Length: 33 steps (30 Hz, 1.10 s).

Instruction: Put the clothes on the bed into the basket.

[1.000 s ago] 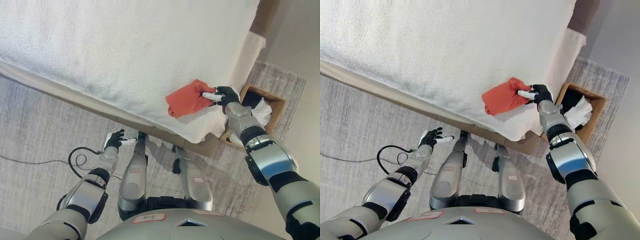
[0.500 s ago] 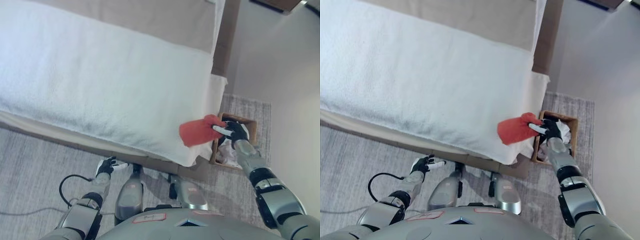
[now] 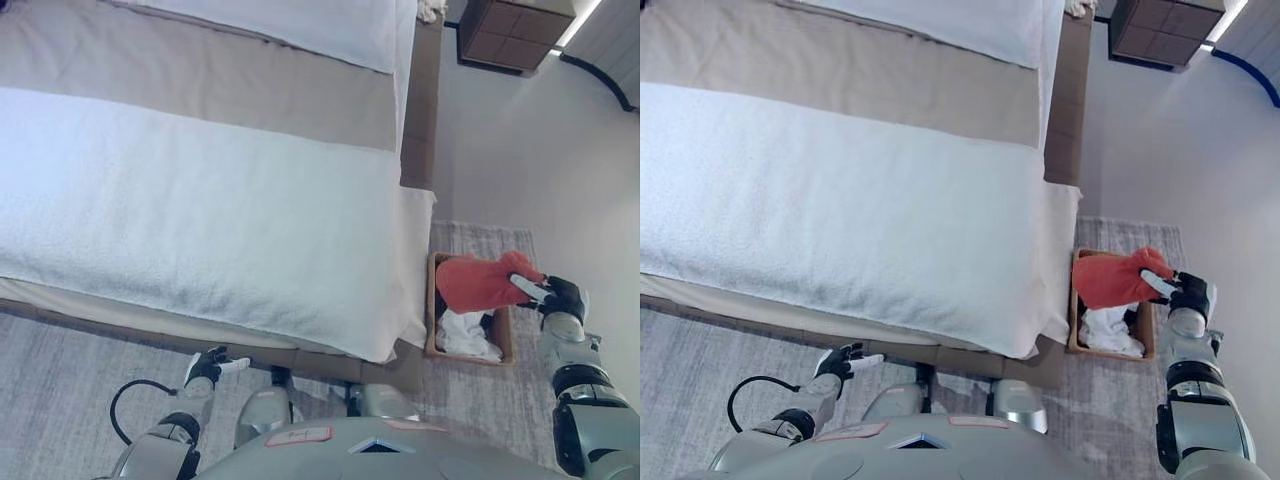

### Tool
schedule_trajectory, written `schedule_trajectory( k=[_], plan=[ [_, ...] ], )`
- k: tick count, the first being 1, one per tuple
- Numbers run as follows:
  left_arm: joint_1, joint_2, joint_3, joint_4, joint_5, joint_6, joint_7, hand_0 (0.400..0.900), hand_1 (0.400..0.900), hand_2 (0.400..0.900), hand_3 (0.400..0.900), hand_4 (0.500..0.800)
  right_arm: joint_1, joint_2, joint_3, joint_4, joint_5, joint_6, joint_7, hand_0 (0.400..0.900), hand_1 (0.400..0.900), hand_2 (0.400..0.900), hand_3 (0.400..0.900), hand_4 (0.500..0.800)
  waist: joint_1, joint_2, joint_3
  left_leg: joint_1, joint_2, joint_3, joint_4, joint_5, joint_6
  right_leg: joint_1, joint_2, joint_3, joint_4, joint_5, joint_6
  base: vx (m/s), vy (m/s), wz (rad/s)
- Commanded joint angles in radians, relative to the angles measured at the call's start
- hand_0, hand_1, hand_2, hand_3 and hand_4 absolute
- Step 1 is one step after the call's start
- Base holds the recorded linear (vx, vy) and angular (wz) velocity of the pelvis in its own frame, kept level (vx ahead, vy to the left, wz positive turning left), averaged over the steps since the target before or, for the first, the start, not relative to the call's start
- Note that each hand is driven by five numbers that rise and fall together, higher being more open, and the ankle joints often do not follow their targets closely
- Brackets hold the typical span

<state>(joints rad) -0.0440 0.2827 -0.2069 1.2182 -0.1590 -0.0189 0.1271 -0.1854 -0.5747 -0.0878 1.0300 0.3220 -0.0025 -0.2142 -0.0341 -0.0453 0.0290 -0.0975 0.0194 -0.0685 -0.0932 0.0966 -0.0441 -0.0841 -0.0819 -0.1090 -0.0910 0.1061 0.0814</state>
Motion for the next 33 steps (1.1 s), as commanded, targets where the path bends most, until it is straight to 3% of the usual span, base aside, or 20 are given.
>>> schedule_trajectory(
  k=[1,9,11,12,21,33],
  plan=[
    [-0.022,0.017,0.009,0.06,0.034,-0.007,0.004,0.9,0.9,0.9,0.9,0.8,-0.064,-0.127,-0.043,0.066,0.041,-0.045,-0.034,0.4,0.4,0.4,0.4,0.5,0.008,-0.011,-0.057,0.067,0.034,0.038,0.006,-0.106,-0.019,0.028,-0.051,-0.023,0.047,-0.054,0.043,0.04,-0.019,0.01],
    [-0.011,0.007,-0.002,0.077,0.029,-0.002,-0.004,0.9,0.9,0.9,0.9,0.8,-0.113,-0.167,-0.046,0.204,0.101,-0.031,-0.007,0.4,0.4,0.4,0.4,0.5,0.007,0.0,-0.073,0.082,0.038,0.037,0.006,-0.11,-0.025,0.054,-0.048,-0.029,0.036,-0.06,0.04,0.02,-0.013,0.01],
    [-0.007,0.003,-0.006,0.08,0.028,-0.002,-0.007,0.9,0.9,0.9,0.9,0.8,-0.127,-0.174,-0.057,0.248,0.136,-0.032,0.0,0.559,0.559,0.559,0.559,0.595,0.009,0.003,-0.076,0.083,0.038,0.037,0.006,-0.11,-0.027,0.06,-0.046,-0.031,0.031,-0.061,0.039,0.0,0.0,0.0],
    [-0.005,0.003,-0.008,0.082,0.028,-0.002,-0.007,0.9,0.9,0.9,0.9,0.8,-0.137,-0.18,-0.06,0.269,0.15,-0.031,0.001,0.9,0.9,0.9,0.9,0.8,0.01,0.004,-0.077,0.083,0.039,0.036,0.006,-0.11,-0.028,0.062,-0.045,-0.033,0.028,-0.061,0.039,0.02,-0.016,0.04],
    [0.0,-0.002,-0.021,0.086,0.023,0.005,-0.009,0.9,0.9,0.9,0.9,0.8,-0.181,-0.227,-0.13,0.411,0.315,-0.034,0.008,0.9,0.9,0.9,0.9,0.8,0.017,0.008,-0.085,0.08,0.039,0.027,0.006,-0.111,-0.035,0.078,-0.044,-0.047,0.006,-0.061,0.039,0.02,-0.016,0.06],
    [0.0,-0.008,-0.039,0.081,0.022,0.004,-0.013,0.9,0.9,0.9,0.9,0.8,-0.199,-0.207,-0.087,0.434,0.306,-0.021,0.025,0.9,0.9,0.9,0.9,0.8,0.02,0.011,-0.086,0.085,0.037,0.025,0.006,-0.112,-0.034,0.089,-0.044,-0.049,0.004,-0.067,0.038,0.0,-0.001,0.0]
  ],
)
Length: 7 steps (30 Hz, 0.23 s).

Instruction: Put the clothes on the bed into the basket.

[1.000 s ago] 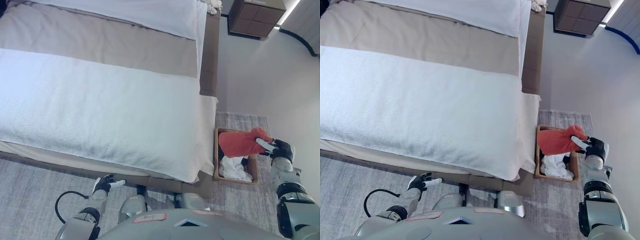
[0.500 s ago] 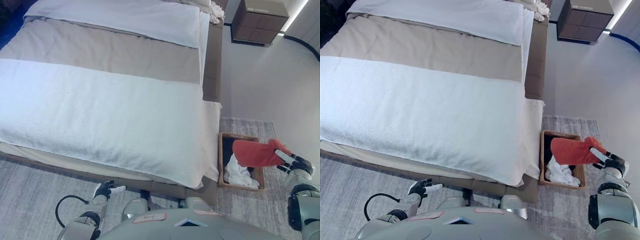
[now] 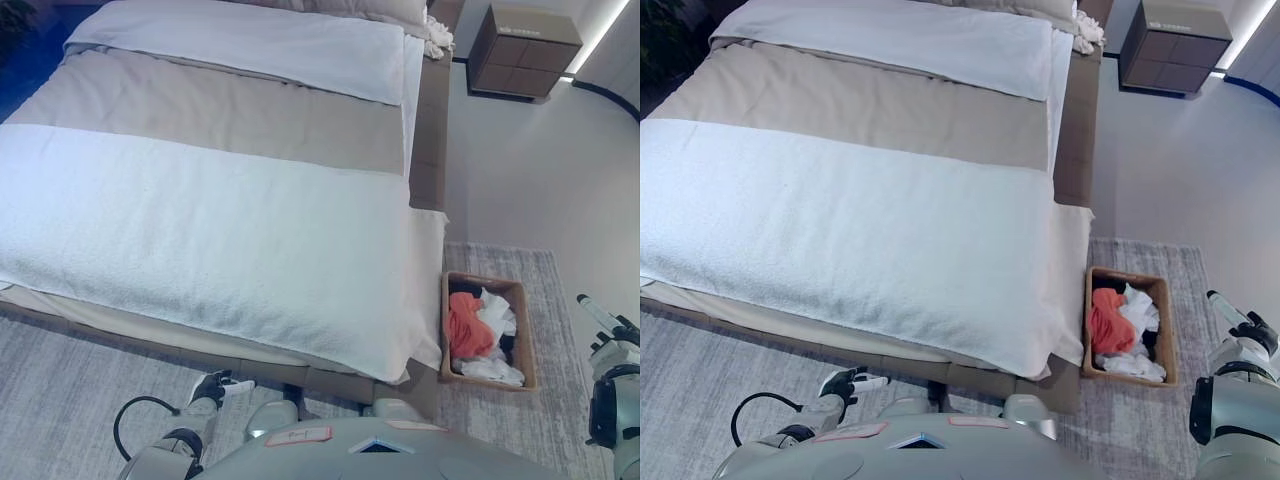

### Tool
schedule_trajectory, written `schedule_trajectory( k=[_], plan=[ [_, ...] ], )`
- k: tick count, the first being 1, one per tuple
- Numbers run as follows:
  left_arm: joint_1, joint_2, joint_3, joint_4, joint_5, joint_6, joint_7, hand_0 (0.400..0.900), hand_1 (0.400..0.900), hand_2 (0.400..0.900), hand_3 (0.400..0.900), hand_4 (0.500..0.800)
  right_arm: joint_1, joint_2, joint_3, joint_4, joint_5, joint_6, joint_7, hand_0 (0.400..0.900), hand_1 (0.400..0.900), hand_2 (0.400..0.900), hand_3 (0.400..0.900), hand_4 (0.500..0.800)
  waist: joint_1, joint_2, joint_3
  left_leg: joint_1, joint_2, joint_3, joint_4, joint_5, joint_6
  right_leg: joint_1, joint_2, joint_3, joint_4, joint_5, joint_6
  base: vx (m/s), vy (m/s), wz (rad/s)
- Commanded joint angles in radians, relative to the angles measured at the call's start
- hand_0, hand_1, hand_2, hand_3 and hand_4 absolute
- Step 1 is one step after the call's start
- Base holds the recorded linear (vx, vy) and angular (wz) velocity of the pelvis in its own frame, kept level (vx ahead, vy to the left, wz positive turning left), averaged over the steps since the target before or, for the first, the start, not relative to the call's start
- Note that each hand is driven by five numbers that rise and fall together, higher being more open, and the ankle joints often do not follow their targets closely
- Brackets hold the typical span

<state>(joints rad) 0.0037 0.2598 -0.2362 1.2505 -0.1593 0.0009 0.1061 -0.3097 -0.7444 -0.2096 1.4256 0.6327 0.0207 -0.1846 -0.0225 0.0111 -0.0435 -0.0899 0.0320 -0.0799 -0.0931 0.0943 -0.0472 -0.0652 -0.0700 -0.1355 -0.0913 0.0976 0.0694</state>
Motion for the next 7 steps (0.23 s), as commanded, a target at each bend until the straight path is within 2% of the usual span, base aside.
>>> schedule_trajectory(
  k=[1,7],
  plan=[
    [-0.049,0.014,-0.01,0.049,0.023,-0.017,0.007,0.9,0.9,0.9,0.9,0.8,-0.078,-0.029,0.04,0.033,-0.007,-0.046,-0.004,0.9,0.9,0.9,0.9,0.8,0.009,-0.045,-0.014,0.078,0.025,0.036,0.006,-0.11,-0.031,0.071,-0.056,-0.022,0.004,-0.058,0.05,0.0,0.0,0.0],
    [-0.046,0.013,0.0,0.044,0.007,-0.022,-0.009,0.9,0.9,0.9,0.9,0.8,-0.065,0.008,0.074,-0.002,-0.038,-0.048,0.013,0.9,0.9,0.9,0.9,0.8,0.008,-0.044,-0.013,0.083,0.024,0.036,0.006,-0.112,-0.028,0.074,-0.057,-0.02,0.004,-0.059,0.05,0.0,0.0,0.0]
  ],
)
